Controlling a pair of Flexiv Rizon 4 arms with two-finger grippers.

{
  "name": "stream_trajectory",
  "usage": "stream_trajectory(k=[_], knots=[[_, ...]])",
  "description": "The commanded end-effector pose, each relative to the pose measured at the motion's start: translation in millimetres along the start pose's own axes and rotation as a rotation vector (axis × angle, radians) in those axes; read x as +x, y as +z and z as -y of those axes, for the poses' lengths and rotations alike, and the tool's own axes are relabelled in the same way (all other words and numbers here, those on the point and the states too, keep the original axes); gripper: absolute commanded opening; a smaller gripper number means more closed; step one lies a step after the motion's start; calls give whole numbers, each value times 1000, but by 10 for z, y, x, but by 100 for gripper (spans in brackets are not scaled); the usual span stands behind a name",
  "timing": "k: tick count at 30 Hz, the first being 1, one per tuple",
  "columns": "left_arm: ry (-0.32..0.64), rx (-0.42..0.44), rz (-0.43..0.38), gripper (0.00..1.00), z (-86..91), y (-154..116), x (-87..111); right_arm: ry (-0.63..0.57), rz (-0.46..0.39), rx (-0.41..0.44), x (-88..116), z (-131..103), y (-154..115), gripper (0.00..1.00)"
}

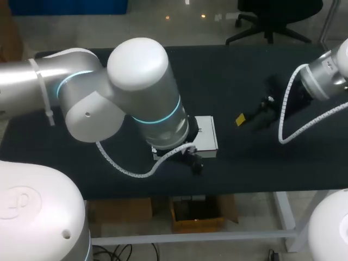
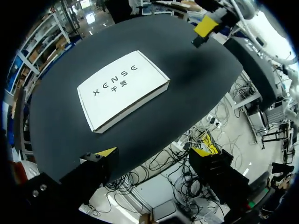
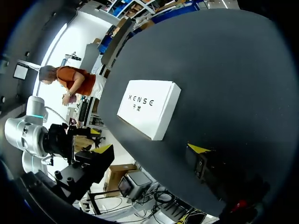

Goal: Assemble the packaging by folding the flat box into shape, placing the metal phone stand inside, and closing the box properly

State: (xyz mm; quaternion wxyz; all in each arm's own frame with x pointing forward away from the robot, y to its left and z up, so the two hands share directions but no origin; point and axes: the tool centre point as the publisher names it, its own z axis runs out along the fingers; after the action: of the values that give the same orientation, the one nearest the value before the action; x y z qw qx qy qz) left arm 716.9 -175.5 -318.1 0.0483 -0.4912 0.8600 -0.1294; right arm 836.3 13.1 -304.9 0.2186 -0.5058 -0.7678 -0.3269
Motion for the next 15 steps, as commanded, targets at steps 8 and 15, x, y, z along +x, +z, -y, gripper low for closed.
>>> stream_trajectory(k=[8, 15], knots=[[-301, -188, 190, 100, -22, 293, 233, -152, 0, -177, -180, 97, -386, 100], [-301, -188, 190, 100, -22, 293, 233, -152, 0, -177, -180, 97, -386, 100]])
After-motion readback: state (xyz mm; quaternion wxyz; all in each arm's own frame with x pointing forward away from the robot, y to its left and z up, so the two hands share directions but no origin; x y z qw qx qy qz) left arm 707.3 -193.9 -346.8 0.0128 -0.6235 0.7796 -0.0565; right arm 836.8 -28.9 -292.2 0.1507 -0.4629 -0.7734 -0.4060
